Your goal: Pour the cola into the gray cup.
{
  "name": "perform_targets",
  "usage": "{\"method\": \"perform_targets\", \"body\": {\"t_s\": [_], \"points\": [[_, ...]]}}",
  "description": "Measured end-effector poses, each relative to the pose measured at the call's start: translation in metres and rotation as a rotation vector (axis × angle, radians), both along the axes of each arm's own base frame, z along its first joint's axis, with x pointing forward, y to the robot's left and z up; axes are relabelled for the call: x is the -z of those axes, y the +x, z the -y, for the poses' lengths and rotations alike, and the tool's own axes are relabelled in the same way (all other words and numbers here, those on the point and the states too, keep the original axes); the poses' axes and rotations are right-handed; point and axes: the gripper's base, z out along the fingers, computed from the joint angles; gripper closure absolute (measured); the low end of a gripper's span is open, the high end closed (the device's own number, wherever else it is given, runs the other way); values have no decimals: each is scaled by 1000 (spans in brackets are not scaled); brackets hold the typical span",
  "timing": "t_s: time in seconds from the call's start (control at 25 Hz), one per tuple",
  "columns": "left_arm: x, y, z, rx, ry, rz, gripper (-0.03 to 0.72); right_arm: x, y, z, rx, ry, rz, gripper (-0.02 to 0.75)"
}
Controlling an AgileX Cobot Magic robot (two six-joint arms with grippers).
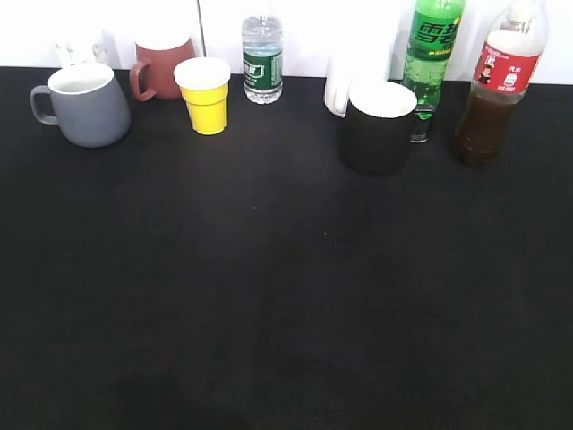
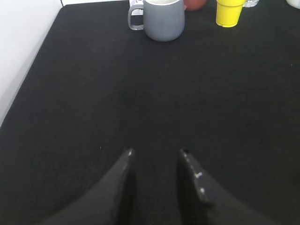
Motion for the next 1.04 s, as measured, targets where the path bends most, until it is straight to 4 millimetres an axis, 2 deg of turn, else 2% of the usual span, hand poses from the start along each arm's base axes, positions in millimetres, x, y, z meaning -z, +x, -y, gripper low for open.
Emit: {"method": "perform_targets", "body": {"t_s": [1.04], "points": [[0, 0, 0, 0, 0, -1, 455, 0, 0, 3, 20, -30, -2, 146]]}}
